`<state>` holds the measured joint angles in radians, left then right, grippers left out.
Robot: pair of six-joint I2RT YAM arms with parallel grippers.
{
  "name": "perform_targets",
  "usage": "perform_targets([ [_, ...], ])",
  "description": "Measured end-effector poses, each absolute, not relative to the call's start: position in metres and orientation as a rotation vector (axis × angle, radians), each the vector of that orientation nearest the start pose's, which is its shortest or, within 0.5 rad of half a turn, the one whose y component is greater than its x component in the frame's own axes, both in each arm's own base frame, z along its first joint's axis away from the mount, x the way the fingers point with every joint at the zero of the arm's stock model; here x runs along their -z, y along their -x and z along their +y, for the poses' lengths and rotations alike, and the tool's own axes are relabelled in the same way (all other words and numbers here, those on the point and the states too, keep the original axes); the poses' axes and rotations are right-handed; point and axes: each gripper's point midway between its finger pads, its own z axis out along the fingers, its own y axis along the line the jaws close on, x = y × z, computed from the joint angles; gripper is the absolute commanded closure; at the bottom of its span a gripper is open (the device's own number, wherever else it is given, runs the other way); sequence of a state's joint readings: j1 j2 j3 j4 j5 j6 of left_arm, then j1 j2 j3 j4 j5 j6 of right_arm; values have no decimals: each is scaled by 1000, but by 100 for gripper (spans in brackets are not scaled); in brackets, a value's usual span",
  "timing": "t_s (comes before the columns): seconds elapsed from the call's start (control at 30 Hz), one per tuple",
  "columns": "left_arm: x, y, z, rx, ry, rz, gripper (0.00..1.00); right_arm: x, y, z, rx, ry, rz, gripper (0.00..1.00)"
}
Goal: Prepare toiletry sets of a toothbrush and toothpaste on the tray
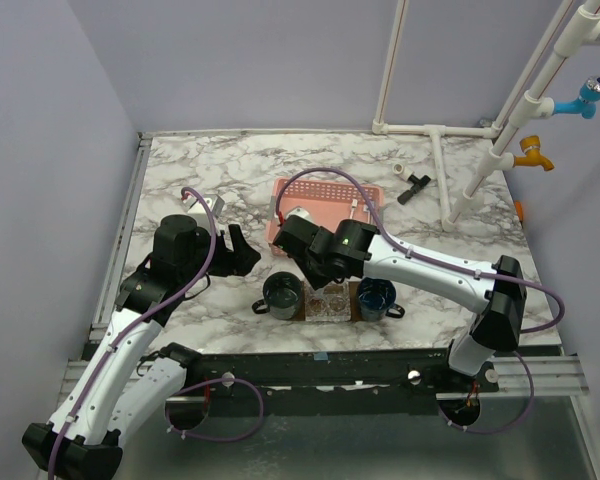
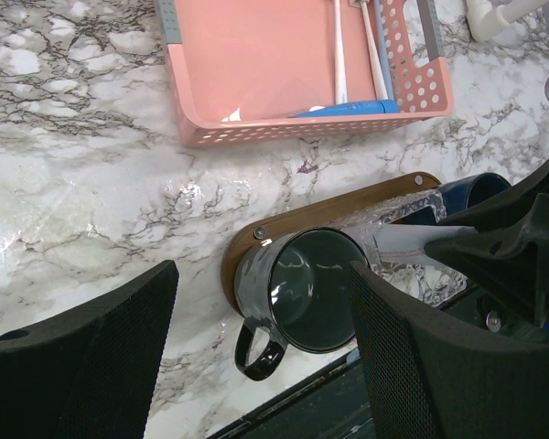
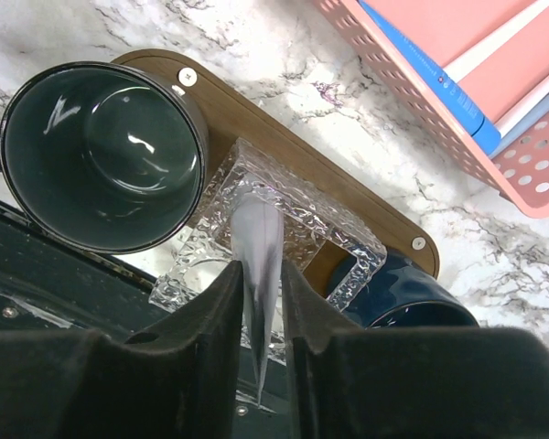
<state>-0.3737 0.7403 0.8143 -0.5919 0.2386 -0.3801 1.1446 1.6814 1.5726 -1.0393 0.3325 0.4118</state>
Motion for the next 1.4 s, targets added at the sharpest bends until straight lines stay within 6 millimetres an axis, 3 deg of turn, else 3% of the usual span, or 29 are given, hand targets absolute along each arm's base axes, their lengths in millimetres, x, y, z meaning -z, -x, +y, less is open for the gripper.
perform_targets([
  [0.33, -217, -217, -146, 698, -142, 2147, 26, -178, -197, 315, -61, 813, 2437, 58],
  [0.67, -217, -217, -146, 697, -142, 2146, 26, -223, -221, 323, -118, 681, 2326, 56],
  [0.87, -217, -217, -146, 696, -143, 2146, 26, -246, -249, 320, -137, 540, 2234, 53],
  [1.4, -213, -223, -140, 652, -122, 2135, 25, -227, -323, 280, -106, 263, 2087, 43],
])
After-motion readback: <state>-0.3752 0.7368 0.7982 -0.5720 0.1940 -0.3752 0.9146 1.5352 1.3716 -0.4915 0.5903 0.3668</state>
